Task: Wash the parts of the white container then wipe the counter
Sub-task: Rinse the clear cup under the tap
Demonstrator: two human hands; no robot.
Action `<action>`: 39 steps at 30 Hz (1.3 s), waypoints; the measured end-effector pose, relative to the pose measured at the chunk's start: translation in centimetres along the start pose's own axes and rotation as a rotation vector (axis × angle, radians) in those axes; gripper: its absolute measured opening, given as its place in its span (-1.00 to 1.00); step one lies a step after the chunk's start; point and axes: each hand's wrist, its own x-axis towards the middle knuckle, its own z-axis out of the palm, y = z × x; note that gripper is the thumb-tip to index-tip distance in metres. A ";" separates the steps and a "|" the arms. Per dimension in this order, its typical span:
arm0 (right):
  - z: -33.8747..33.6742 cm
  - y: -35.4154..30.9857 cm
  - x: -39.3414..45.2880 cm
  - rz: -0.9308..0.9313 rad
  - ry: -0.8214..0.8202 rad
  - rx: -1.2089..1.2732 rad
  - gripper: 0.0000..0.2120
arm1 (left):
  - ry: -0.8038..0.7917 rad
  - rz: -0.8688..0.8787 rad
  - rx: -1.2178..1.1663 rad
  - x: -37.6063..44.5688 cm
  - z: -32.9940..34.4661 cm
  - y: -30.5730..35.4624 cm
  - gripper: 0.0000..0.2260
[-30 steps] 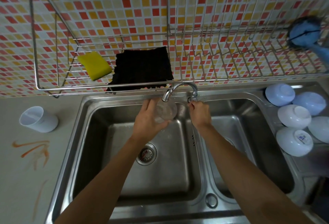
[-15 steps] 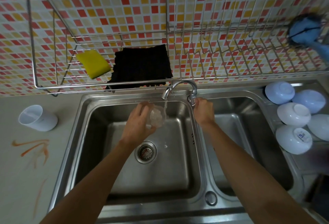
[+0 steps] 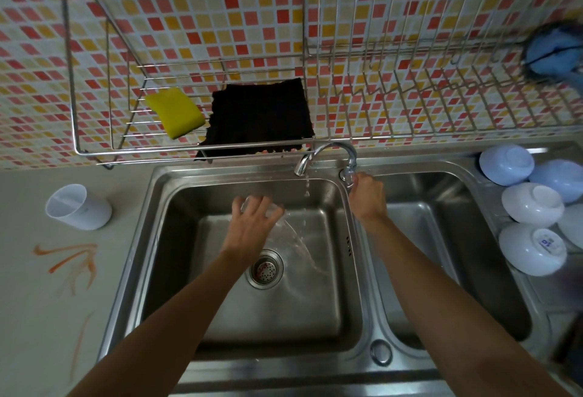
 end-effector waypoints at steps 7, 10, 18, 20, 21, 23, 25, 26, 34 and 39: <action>0.0 0.1 0.0 -0.019 0.002 -0.022 -0.83 | 0.026 0.145 0.156 -0.1 -0.2 -1.0 -0.27; 0.2 0.1 0.2 -0.038 0.015 -0.022 -0.82 | 0.064 0.215 0.194 -0.5 -0.2 -1.0 -0.28; 0.5 0.5 0.3 -0.046 0.032 0.013 -0.85 | -0.016 0.152 0.139 -1.6 2.6 -0.9 -0.17; 0.6 0.6 0.3 -0.048 0.033 0.012 -0.86 | 0.059 -0.042 -0.064 -1.2 2.3 -1.5 -0.26; 0.8 0.7 0.3 -0.050 0.034 0.017 -0.87 | 0.093 -0.099 -0.151 -1.1 2.2 -1.8 -0.29; 0.9 0.6 0.3 -0.051 0.046 0.033 -0.86 | 0.109 -0.124 -0.304 -1.0 2.4 -2.4 -0.31; 1.0 0.6 0.2 -0.047 0.064 0.052 -0.85 | 0.067 -0.146 -0.477 -1.2 2.9 -2.4 -0.29; 1.0 0.7 0.2 -0.048 0.072 0.058 -0.84 | 0.048 -0.162 -0.561 -1.4 3.2 -2.3 -0.27; 1.4 0.8 0.3 -0.049 0.091 0.055 -0.82 | 0.132 -0.232 -0.811 -2.5 3.8 -0.1 -0.28; 1.5 1.0 0.4 -0.020 0.075 0.070 -0.83 | 0.128 -0.242 -0.782 -2.6 4.0 0.5 -0.30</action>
